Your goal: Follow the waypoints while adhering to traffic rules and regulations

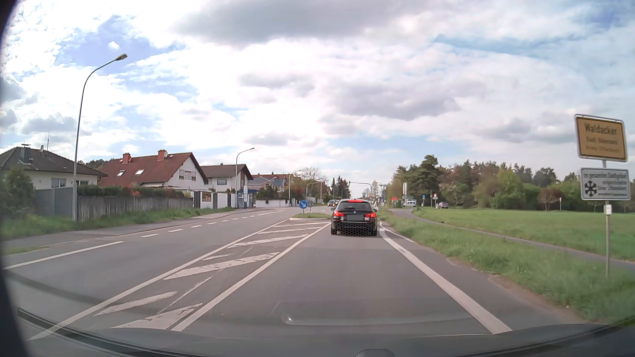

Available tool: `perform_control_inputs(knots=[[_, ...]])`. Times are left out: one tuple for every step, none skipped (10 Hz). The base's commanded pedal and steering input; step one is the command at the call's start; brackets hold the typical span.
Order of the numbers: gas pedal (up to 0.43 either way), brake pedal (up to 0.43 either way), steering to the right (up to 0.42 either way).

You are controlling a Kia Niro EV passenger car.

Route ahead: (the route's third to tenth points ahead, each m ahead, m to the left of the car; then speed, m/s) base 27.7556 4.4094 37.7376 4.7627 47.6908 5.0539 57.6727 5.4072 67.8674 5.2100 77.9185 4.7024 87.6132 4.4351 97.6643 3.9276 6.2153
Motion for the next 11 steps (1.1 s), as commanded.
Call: perform_control_inputs(knots=[[0.000,0.250,0.004],[0.000,0.250,0.004],[0.000,0.244,0.004],[0.000,0.250,0.005],[0.000,0.244,0.005],[0.000,0.250,0.006],[0.000,0.250,0.007],[0.000,0.250,0.010],[0.000,0.250,0.011],[0.000,0.250,0.011],[0.000,0.250,0.011]])
